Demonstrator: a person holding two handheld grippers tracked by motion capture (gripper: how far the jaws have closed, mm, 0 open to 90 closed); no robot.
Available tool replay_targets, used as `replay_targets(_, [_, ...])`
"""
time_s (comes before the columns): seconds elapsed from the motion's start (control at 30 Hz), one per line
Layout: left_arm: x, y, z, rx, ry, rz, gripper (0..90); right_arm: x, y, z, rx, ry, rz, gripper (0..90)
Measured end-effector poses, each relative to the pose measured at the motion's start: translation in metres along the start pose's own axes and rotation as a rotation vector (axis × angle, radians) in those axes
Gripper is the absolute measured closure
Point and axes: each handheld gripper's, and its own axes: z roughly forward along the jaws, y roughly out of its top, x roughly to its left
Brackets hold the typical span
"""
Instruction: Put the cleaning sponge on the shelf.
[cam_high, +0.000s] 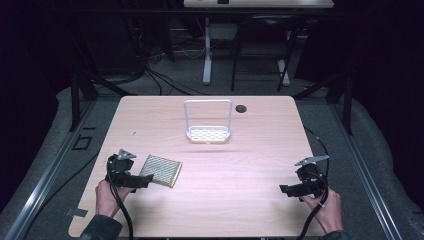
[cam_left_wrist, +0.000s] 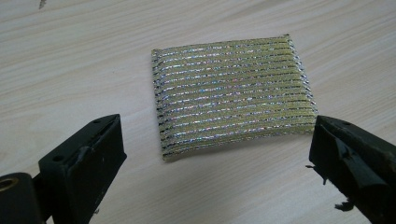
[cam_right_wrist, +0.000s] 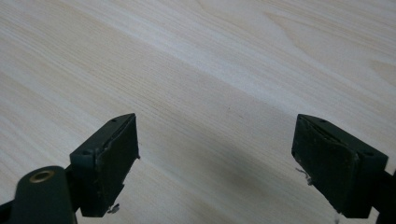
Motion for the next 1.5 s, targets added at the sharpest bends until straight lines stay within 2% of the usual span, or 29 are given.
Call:
replay_targets(0.17, [-0.002, 0.002, 0.002, 0.003, -0.008, 0.020, 3.8, 0.002, 0.001, 0.000, 0.001, -0.002, -0.014, 14.2])
replay_targets(0.37, [-0.012, 0.007, 0.008, 0.007, -0.022, 0.043, 5.4, 0.004, 0.002, 0.000, 0.008, 0.001, -0.025, 14.3])
replay_targets(0.43, [-0.016, 0.010, 0.010, 0.017, -0.032, 0.067, 6.3, 0.006, 0.002, -0.002, 0.010, 0.006, -0.019, 14.3])
replay_targets(0.7, [-0.030, 0.022, 0.023, 0.030, -0.046, 0.108, 11.7, 0.006, -0.002, -0.004, 0.003, 0.005, -0.018, 14.4])
replay_targets(1.0, [-0.025, 0.028, 0.034, 0.043, -0.017, 0.091, 19.3, 0.007, -0.006, -0.003, 0.006, 0.013, -0.006, 14.4])
replay_targets(1.17, [-0.022, 0.029, 0.039, 0.054, -0.016, 0.090, 25.6, 0.009, -0.005, -0.001, 0.013, 0.021, -0.009, 14.4])
replay_targets(1.37, [-0.020, 0.029, 0.049, 0.079, -0.017, 0.075, 36.7, 0.008, -0.004, -0.002, 0.007, 0.019, -0.001, 14.1])
replay_targets(1.5, [-0.021, 0.028, 0.054, 0.106, -0.011, 0.082, 41.2, 0.008, -0.005, 0.000, 0.015, 0.019, -0.013, 14.2])
